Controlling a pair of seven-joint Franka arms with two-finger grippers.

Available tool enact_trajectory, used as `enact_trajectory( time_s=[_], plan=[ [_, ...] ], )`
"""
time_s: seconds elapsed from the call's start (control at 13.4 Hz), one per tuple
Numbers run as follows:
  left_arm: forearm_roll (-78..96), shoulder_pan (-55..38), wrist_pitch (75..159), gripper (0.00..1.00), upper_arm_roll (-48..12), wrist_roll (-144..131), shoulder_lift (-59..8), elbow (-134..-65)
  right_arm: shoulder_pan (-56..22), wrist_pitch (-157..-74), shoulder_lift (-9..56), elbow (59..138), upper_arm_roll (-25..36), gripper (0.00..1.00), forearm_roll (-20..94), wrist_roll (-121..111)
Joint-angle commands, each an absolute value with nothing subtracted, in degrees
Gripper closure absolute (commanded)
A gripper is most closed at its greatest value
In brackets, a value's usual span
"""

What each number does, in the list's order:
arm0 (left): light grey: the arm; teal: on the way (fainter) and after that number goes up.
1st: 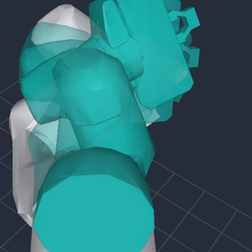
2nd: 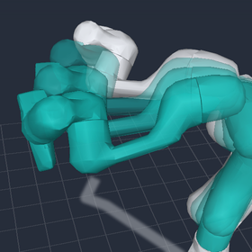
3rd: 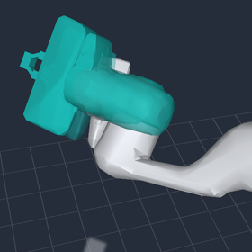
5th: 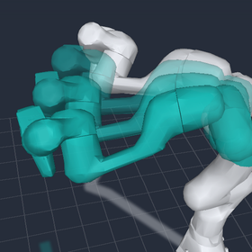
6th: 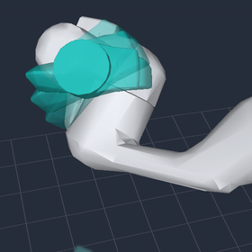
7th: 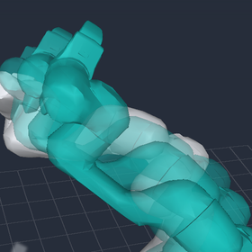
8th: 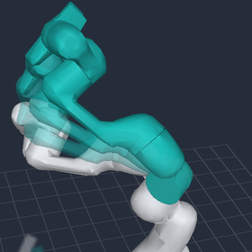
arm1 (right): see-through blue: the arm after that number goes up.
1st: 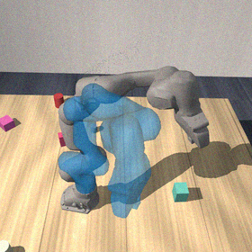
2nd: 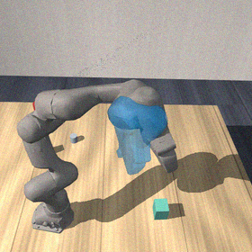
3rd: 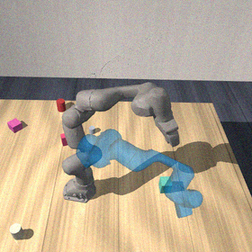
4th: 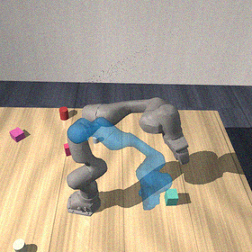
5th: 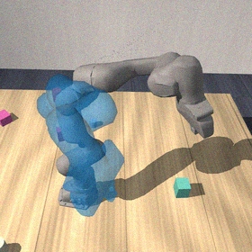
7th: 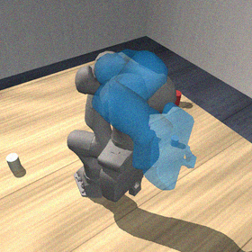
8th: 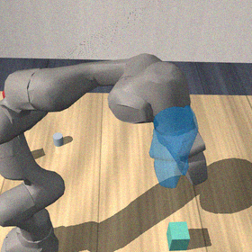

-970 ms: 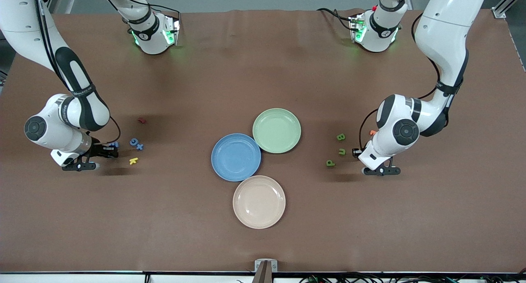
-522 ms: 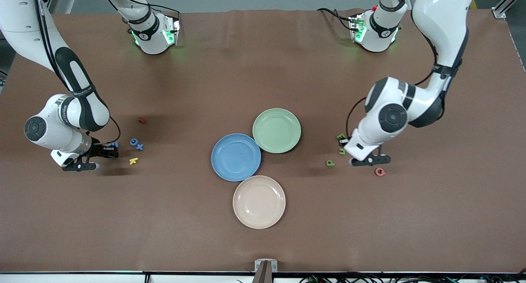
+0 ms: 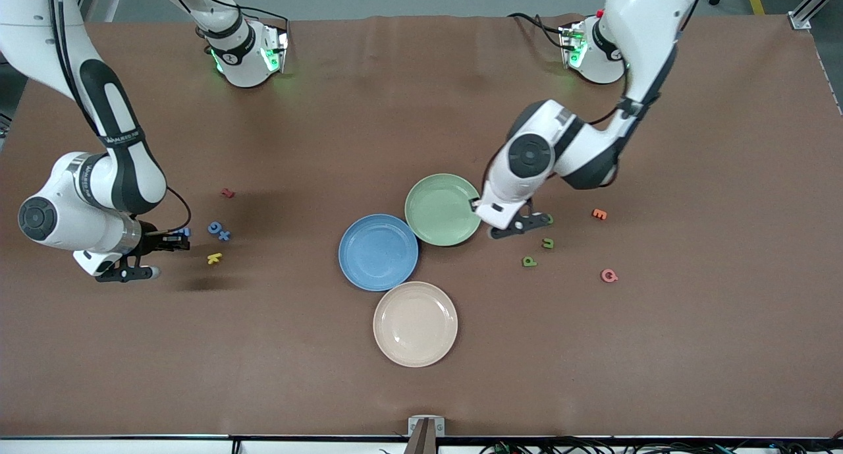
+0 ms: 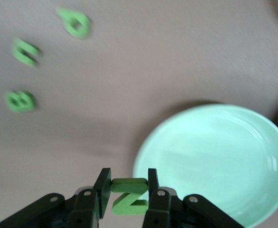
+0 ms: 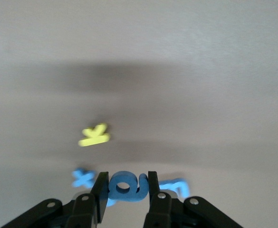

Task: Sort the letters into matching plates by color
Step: 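Place green N on the green plate while the right gripper places blue a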

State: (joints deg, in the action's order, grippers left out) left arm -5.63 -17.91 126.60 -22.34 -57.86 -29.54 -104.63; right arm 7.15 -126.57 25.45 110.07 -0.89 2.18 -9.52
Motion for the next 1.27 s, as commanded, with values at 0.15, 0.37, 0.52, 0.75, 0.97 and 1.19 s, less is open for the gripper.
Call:
enact_trajectory(
  time_s=[0.15, 0.37, 0.52, 0.75, 0.97, 1.19],
  plan=[
    [-6.94, -23.72, 130.24, 0.82, -21.97, -65.64, -35.41, -100.03, 0.45, -122.96, 21.98, 110.57, -1.14, 0.99, 2.81, 3.75],
    [-7.03, -26.01, 131.75, 0.82, -21.71, -67.67, -37.35, -99.05, -4.73, -122.17, 20.48, 110.74, -1.58, 0.99, 2.9, 14.03],
    [-6.94, -27.15, 131.92, 0.82, -21.71, -68.2, -38.14, -98.44, -8.42, -122.6, 20.3, 110.74, -1.67, 0.99, 4.99, 20.19],
    [-7.03, -28.21, 133.94, 0.8, -21.45, -69.17, -40.34, -97.3, -14.65, -124.62, 20.56, 110.57, -1.58, 0.99, 6.42, 30.72],
    [-7.12, -28.3, 134.3, 0.79, -21.45, -69.26, -40.52, -97.38, -19.93, -129.01, 21.0, 110.57, -1.58, 0.99, 6.42, 39.61],
    [-8.78, -28.04, 134.3, 0.48, -21.53, -69.26, -40.34, -97.38, -25.21, -131.39, 23.46, 107.85, -1.58, 0.99, 6.42, 49.53]
  ],
)
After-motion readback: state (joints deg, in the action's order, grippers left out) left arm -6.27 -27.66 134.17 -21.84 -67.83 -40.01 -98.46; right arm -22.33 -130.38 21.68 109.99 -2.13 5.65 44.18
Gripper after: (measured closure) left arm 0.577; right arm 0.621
